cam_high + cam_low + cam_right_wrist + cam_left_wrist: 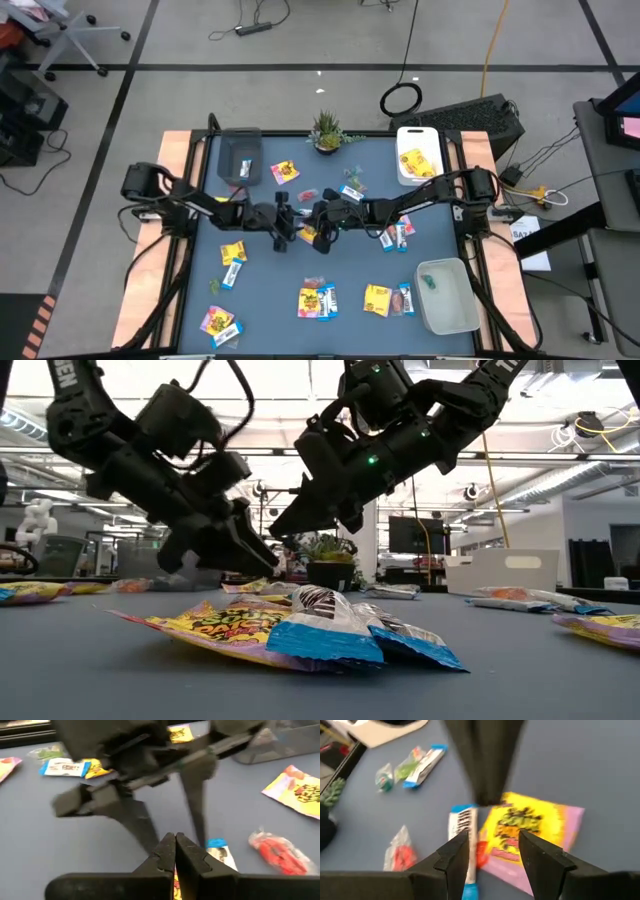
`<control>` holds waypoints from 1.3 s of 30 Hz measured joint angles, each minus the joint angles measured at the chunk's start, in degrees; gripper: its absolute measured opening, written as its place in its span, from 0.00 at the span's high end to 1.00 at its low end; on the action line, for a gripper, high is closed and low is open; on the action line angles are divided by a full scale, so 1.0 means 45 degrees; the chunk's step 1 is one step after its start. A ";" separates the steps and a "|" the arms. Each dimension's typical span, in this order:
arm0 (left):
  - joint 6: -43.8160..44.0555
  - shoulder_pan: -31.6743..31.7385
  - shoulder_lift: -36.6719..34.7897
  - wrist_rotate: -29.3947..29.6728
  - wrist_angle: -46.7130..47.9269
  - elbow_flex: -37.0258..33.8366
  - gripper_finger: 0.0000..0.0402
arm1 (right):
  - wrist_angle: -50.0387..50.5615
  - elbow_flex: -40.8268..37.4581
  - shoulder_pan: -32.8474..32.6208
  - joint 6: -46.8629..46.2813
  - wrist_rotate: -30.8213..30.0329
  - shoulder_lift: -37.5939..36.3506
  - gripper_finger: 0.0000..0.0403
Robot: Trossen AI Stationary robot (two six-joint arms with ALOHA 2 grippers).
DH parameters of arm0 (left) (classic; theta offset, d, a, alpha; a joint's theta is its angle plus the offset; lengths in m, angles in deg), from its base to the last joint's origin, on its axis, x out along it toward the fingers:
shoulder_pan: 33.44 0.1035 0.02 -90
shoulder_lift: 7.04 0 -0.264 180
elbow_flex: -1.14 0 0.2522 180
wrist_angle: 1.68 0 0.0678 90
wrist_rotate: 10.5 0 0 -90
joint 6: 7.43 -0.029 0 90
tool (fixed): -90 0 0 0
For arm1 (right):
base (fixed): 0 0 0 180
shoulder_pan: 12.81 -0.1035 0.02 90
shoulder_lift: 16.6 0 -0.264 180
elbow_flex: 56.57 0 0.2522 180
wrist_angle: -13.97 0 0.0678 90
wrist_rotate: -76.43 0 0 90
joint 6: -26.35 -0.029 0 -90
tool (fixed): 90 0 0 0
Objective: Sort candy
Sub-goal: Put the middle white chocolate bar into the transparent black bin
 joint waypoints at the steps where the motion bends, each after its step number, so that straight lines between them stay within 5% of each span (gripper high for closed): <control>1: 0.0020 0.0111 0.0072 0.0039 0.0231 0.0081 0.56 | 0.0088 0.0000 -0.0017 -0.0056 0.0089 0.0000 1.00; 7: 0.0903 0.0770 -0.0092 0.0072 0.3187 0.0592 0.56 | 0.1619 0.0000 -0.0042 0.0758 -0.0393 0.0000 0.89; 18: 0.0683 0.0930 -0.0078 0.0772 0.3155 0.0605 0.56 | 0.2863 0.0000 0.0801 0.1349 -0.0814 0.0000 0.59; 32: 0.0357 0.1463 0.0652 0.0056 0.1922 0.0643 0.56 | 0.3065 0.0000 0.1562 0.0741 -0.0157 0.0460 0.57; 39: 0.0282 0.1458 0.0725 -0.0326 0.2072 0.0884 0.61 | 0.3086 0.0000 0.1712 0.0688 -0.0162 0.0840 0.68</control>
